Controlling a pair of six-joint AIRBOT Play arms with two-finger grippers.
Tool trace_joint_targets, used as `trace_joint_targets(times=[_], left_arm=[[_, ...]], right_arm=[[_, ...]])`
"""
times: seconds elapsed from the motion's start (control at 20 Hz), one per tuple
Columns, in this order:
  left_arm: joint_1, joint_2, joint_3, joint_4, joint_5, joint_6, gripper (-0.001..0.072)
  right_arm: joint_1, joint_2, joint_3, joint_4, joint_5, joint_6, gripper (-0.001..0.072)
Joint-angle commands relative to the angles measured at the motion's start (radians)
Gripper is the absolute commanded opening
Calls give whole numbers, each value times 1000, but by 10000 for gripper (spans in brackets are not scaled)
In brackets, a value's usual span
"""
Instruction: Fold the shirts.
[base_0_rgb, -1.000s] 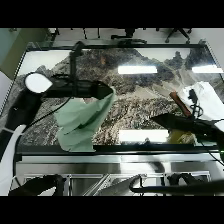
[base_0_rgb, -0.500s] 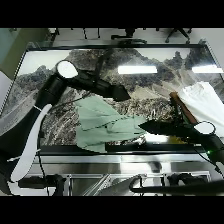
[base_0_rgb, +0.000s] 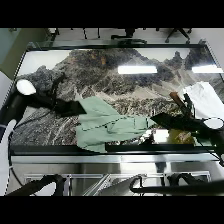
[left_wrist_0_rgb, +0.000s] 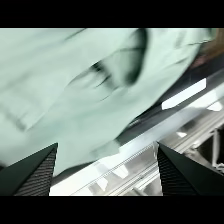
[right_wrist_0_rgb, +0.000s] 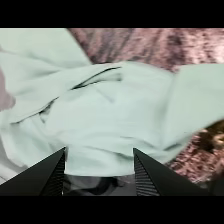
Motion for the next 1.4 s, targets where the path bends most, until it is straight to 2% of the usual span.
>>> trace_joint_targets(times=[0.0, 0.2, 0.4, 0.45, 0.55, 0.6, 0.65, 0.7, 0.9, 1.1, 1.2, 1.35], left_arm=[[117, 115, -352, 50, 151, 37, 670], [146, 101, -508, 43, 273, 50, 670], [48, -17, -452, 39, 316, 52, 665], [20, -41, -426, 42, 320, 52, 562], [-23, -81, -369, 43, 315, 52, 161], [-36, -91, -344, 43, 308, 53, 18], [-42, -93, -319, 48, 304, 53, 17], [-43, -85, -291, 53, 298, 53, 16], [-8, 18, -129, 46, 279, 48, 14], [28, 145, 86, 48, 243, 47, 13], [32, 167, 119, 50, 189, 48, 13], [32, 206, 211, 47, 193, 47, 13]], right_arm=[[-90, -113, 17, -27, 45, -11, 476], [-74, -240, 17, -37, 46, -39, 476], [37, -339, 17, 2, -32, -58, 474], [76, -360, 18, 5, -72, -57, 468], [147, -406, 24, 30, -152, -58, 328], [164, -424, 35, 54, -160, -58, 208], [168, -435, 56, 81, -155, -68, 64], [169, -432, 82, 111, -141, -95, 26], [166, -350, 291, 126, -40, -105, 24], [167, -245, 542, 89, 9, -49, 24], [167, -216, 569, 16, 10, 12, 24], [166, -169, 607, 97, -20, 0, 23]])
